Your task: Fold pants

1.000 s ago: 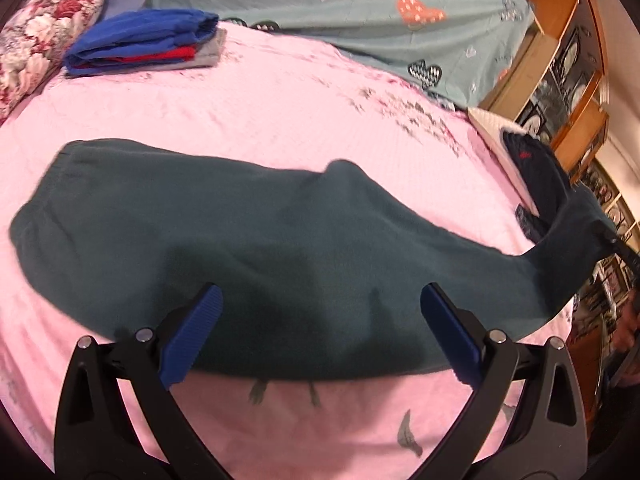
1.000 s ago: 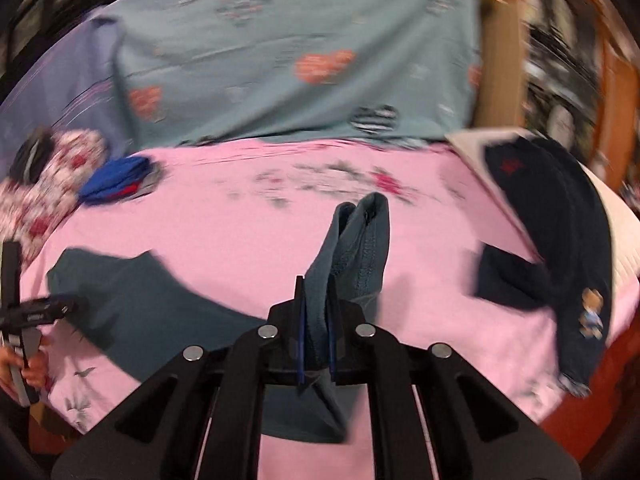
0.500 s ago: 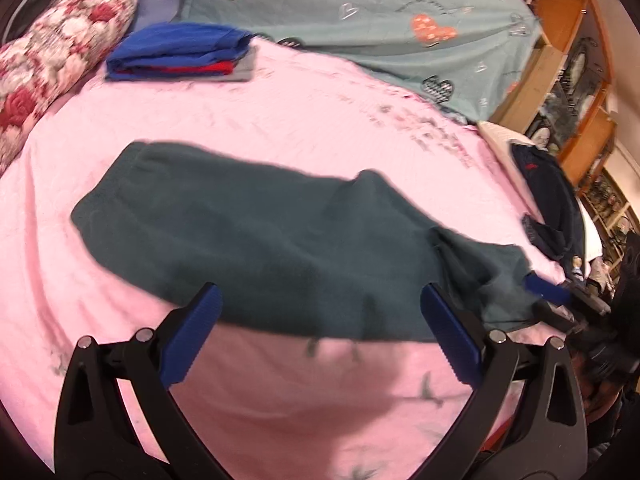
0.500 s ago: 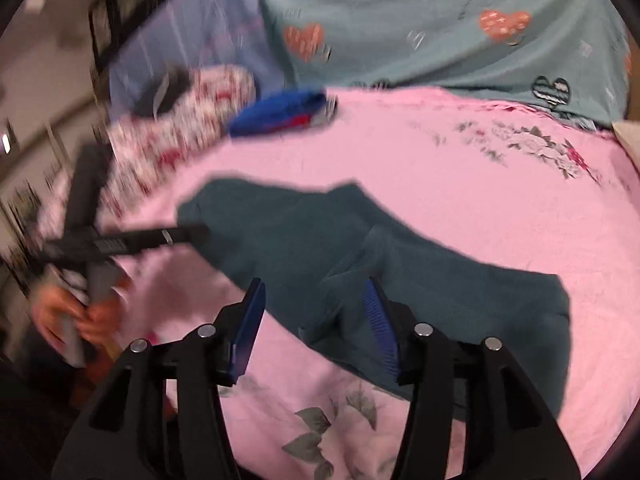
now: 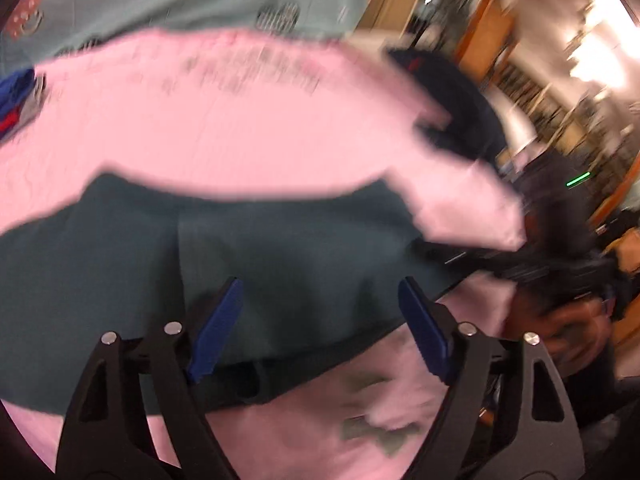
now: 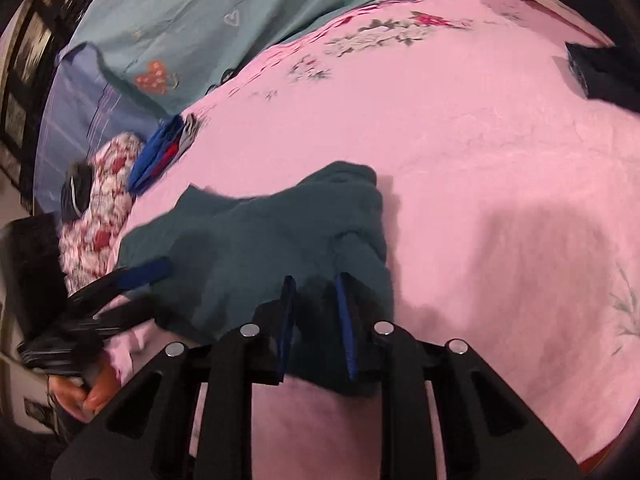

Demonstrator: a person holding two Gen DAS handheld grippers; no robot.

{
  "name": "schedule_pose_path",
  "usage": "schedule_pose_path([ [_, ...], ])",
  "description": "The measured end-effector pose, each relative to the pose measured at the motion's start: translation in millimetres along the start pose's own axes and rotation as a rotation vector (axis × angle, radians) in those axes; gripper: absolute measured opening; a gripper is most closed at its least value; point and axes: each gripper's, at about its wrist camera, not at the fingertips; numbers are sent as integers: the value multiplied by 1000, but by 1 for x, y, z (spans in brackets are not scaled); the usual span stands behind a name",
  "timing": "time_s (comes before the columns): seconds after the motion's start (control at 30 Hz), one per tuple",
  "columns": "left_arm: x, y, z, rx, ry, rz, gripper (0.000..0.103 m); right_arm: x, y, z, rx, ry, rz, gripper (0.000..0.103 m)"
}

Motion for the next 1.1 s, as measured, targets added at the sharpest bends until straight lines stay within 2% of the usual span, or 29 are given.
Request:
schedule_pose_path([
  [0.07,-1,9,-4,50,-26,-9,79,-12,-6,2,-9,-24,-28,24],
  [0.1,-4,9,-6,61,-40,-2,79,-19,-12,1,-20,-39,-62,28],
  [0.17,-16,3,-11,55,-39,-28,80,-26,-29,-6,-8,-30,-102,29],
  [0.27,-33,-6,-29,34,86,-99,81,-18,-53,-23,19,-29,-79,29],
  [0.33,-33,-12,-50,52,176,-129,81,-4,-60,-34,6,-21,-29,29],
  [0.4,-20,-16,-75,86,234,-119,82,13,-60,-38,4,-13,46,28],
  [0.47,-4,-15,-95,112,272,-94,81,22,-56,-43,18,-54,110,29],
  [0.53,19,-13,-111,119,307,-26,80,25,-55,-48,35,-101,137,28],
  [0.57,29,-9,-115,118,313,20,79,24,-55,-49,31,-107,135,23],
  [0.6,36,-6,-117,115,302,41,79,24,-56,-50,31,-105,129,16],
  [0.67,33,0,-120,151,272,2,81,23,-58,-56,41,-120,103,14],
  [0.8,31,11,-131,217,198,-39,81,27,-65,-69,119,-130,42,15],
  [0.87,27,14,-130,222,196,-47,82,24,-64,-69,130,-102,30,23],
  [0.93,14,13,-121,188,238,-26,82,14,-62,-64,121,-63,13,28],
  [1.0,-3,1,-111,144,258,-41,91,-4,-56,-51,61,-2,-42,39],
  [1.03,-19,-1,-97,116,235,-81,96,-14,-51,-42,30,30,-82,46],
  [1.1,-48,1,-63,49,142,-152,100,-25,-40,-21,-34,38,-139,52],
])
Point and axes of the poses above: each gripper's, at about its wrist camera, not at the fingertips, and x roughly the way its jaws point, z to its left, y to its underside, and after that the axes turned 7 degrees about -y, right-handed
